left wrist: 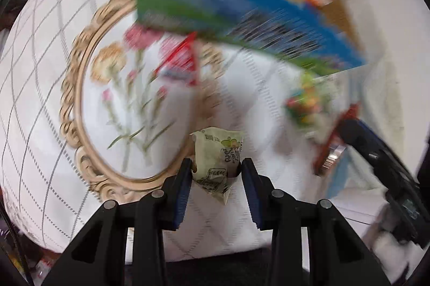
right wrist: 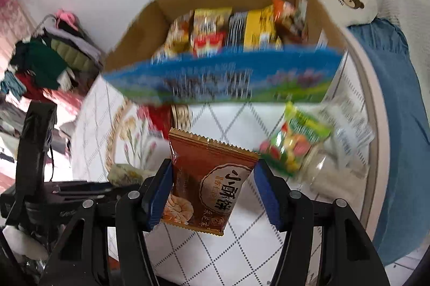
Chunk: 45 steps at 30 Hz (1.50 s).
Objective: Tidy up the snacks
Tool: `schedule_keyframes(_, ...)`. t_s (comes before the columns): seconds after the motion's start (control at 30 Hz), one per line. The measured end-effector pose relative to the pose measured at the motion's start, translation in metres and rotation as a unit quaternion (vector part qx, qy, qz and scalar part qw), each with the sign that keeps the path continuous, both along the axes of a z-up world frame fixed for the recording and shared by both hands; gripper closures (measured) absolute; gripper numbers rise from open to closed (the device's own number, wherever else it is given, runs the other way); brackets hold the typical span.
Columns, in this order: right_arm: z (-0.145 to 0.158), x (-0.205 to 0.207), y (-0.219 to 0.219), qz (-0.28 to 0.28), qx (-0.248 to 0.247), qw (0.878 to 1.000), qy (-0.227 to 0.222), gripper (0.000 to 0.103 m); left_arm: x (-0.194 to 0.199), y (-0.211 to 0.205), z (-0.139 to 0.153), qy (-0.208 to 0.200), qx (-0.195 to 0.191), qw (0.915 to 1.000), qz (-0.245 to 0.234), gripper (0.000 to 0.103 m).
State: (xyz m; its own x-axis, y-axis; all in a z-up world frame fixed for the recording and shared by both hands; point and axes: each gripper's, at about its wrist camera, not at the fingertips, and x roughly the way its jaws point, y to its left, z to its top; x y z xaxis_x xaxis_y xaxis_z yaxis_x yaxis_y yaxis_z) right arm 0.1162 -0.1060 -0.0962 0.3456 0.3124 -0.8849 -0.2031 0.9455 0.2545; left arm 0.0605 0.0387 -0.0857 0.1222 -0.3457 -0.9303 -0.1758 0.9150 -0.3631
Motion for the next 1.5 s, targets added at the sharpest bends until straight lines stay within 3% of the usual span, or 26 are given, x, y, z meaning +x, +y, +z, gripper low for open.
schedule_keyframes(0.2,0.051,0.054,-0.018,0.008,-0.002,0.999,-0.049,0.040,0.064,-0.030,0.081,-0.090,-0.011,0.9949,-0.045,0.073)
schedule_keyframes(0.33,0.064,0.104,-0.022,0.025,-0.038,0.997,-0.069,0.040,0.115,-0.051,0.099,-0.126,0.016,0.9902,-0.057,0.075)
schedule_keyframes(0.53,0.036,0.169,-0.024,0.040,-0.067,0.997,-0.026,0.040,0.184,-0.061,0.077,-0.117,0.048,0.9903,-0.058,0.075)
schedule_keyframes(0.7,0.003,0.197,-0.019,0.058,-0.079,0.995,0.019,0.037,0.205,-0.061,0.042,-0.087,0.058,0.9933,-0.049,0.075)
schedule_keyframes(0.73,-0.003,0.201,-0.018,0.056,-0.083,0.995,0.025,0.034,0.206,-0.062,0.040,-0.083,0.056,0.9937,-0.050,0.075)
schedule_keyframes(0.77,-0.008,0.204,-0.018,0.057,-0.095,0.993,0.028,0.017,0.205,-0.061,0.037,-0.079,0.057,0.9941,-0.046,0.074)
schedule_keyframes(0.8,-0.011,0.204,-0.017,0.058,-0.102,0.993,0.029,0.003,0.203,-0.060,0.036,-0.077,0.060,0.9944,-0.042,0.073)
schedule_keyframes(0.87,-0.013,0.202,-0.022,0.051,-0.092,0.994,0.029,0.003,0.197,-0.060,0.035,-0.076,0.061,0.9944,-0.040,0.072)
schedule_keyframes(0.97,-0.009,0.189,-0.031,0.037,-0.071,0.996,0.027,0.003,0.185,-0.063,0.035,-0.075,0.081,0.9929,-0.044,0.058)
schedule_keyframes(1.17,-0.001,0.124,-0.059,0.006,-0.051,0.999,0.014,0.003,0.132,-0.072,0.036,-0.097,0.093,0.9900,-0.044,0.058)
schedule_keyframes(1.23,-0.008,0.100,-0.066,0.011,-0.056,0.998,0.018,0.014,0.111,-0.081,0.032,-0.105,0.095,0.9884,-0.054,0.057)
schedule_keyframes(1.27,-0.016,0.086,-0.070,0.017,-0.064,0.997,0.026,0.027,0.102,-0.086,0.027,-0.103,0.102,0.9874,-0.063,0.056)
schedule_keyframes(1.3,-0.024,0.078,-0.073,0.024,-0.071,0.997,0.035,0.031,0.095,-0.093,0.020,-0.098,0.109,0.9865,-0.074,0.056)
schedule_keyframes(1.5,-0.082,0.046,-0.087,0.080,-0.116,0.986,0.086,0.030,0.085,-0.127,-0.044,-0.030,0.106,0.9856,-0.128,0.056)
